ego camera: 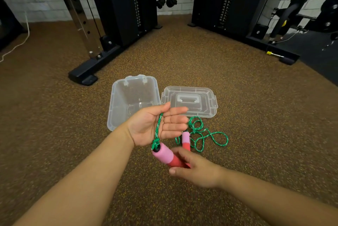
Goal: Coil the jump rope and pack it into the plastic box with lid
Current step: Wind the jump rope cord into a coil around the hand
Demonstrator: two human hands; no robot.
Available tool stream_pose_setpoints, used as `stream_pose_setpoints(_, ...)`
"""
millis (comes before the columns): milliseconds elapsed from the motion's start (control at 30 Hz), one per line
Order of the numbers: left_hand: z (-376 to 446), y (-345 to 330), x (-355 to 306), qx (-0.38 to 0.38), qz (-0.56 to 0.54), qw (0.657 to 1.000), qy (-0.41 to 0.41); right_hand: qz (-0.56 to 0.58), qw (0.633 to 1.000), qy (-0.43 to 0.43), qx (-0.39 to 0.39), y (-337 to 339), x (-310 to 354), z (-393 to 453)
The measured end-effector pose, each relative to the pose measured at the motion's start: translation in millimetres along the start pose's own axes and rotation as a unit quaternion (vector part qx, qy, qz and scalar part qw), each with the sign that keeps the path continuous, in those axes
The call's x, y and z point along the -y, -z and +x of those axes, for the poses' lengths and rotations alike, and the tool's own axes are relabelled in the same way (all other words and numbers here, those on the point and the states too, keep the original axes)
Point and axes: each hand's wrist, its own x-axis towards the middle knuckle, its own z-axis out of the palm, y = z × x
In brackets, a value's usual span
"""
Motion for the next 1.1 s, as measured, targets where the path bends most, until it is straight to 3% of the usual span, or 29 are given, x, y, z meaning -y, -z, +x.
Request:
stream_pose_setpoints(100, -7.3, 0.0, -2.4, 0.072, 0.018, 0.997, 0.028, 0.040, 0.991, 0.022, -0.124, 22.7, 6.2, 1.2)
stream_pose_setpoints(200, -9.0, 1.5, 1.7, 0.105, 0.040, 0.992, 0.063, -0.032, 0.966, 0.089, -0.241, 40.6, 20.3, 7.1)
stream_pose_setpoints(267, -9.0, 1.4, 3.8, 0.111, 0.045, 0.990, 0.074, -0.079, 0.965, 0.127, -0.218, 41.7, 35.4, 13.5)
stream_pose_setpoints(367, -9.5, 1.3, 2.2, 0.126, 0.041, 0.989, 0.072, -0.031, 0.975, 0.153, -0.158, 35.4, 42.4, 25.6)
stream_pose_setpoints(500, -12.7, 6.0, -1.4, 0.124, 0.020, 0.991, 0.051, -0.035, 0.977, 0.109, -0.180, 28.7, 32.4, 26.9)
stream_pose_setpoints(600, -14.0, 8.7, -3.3, 0.084, -0.010, 0.996, 0.017, -0.115, 0.973, 0.084, -0.183, 24.8, 23.5, 20.1)
stream_pose_setpoints(700, -12.2, 6.0, -4.6, -0.004, -0.031, 0.999, -0.035, -0.328, 0.934, 0.074, -0.123, 21.4, 17.1, 10.4)
stream_pose_setpoints(767, -9.4, 5.2, -6.0, -0.039, -0.055, 0.995, -0.072, -0.411, 0.904, 0.082, -0.082, 17.7, 18.2, 3.4)
stream_pose_setpoints(900, -4.3, 6.4, -5.9, -0.082, -0.068, 0.989, -0.101, -0.434, 0.882, 0.172, -0.057, 3.7, 40.8, -7.0)
stream_pose_setpoints(1100, -0.4, 3.5, 2.5, -0.108, 0.043, 0.992, -0.053, -0.406, 0.876, 0.246, -0.089, 7.6, 92.9, -11.8)
